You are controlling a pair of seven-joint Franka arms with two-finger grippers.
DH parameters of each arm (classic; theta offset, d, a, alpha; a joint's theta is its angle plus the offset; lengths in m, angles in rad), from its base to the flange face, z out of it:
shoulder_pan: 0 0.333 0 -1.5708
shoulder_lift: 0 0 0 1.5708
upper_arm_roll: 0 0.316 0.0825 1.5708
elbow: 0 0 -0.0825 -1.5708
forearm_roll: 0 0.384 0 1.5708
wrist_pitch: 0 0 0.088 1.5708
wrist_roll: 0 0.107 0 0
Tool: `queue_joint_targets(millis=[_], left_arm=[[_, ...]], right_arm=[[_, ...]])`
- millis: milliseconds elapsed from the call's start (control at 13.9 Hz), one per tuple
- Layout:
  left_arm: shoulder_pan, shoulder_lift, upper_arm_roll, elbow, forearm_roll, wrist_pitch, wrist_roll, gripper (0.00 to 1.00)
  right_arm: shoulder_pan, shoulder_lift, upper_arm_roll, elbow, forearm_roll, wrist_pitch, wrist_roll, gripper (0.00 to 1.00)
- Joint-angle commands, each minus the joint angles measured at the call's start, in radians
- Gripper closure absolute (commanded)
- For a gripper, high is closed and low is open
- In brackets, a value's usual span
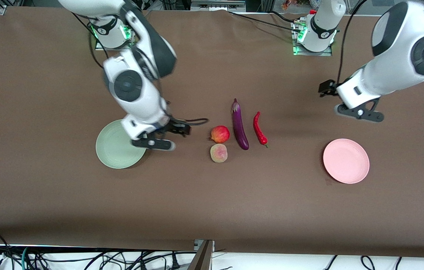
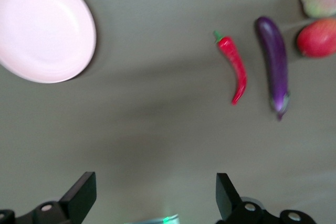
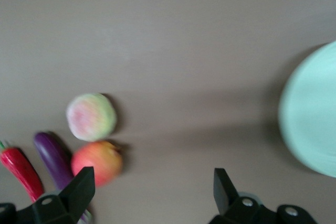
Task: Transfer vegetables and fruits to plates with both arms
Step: 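Reach the right gripper to the peach while the left gripper reaches the chili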
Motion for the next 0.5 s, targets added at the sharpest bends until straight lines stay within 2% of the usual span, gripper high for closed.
queue_joint_targets(millis=[0, 288, 431], left_arm=[[-0.048, 0.125, 0.005, 0.027, -0.027, 0.094, -0.119, 0.0], [-0.166, 0.318, 0.005, 0.02, -0.001, 0.341, -0.389, 0.0], [-0.229, 0.395, 0.008, 0.014, 0.003, 0.452, -0.463, 0.0]], right_arm=[[0.056, 0.128, -0.015, 0.099, -0.003, 0.097, 0.097, 0.0], [0.094, 0.23, -0.018, 0.122, -0.005, 0.262, 0.163, 0.0], [0.113, 0.279, -0.02, 0.166, -0.012, 0.273, 0.192, 0.0]])
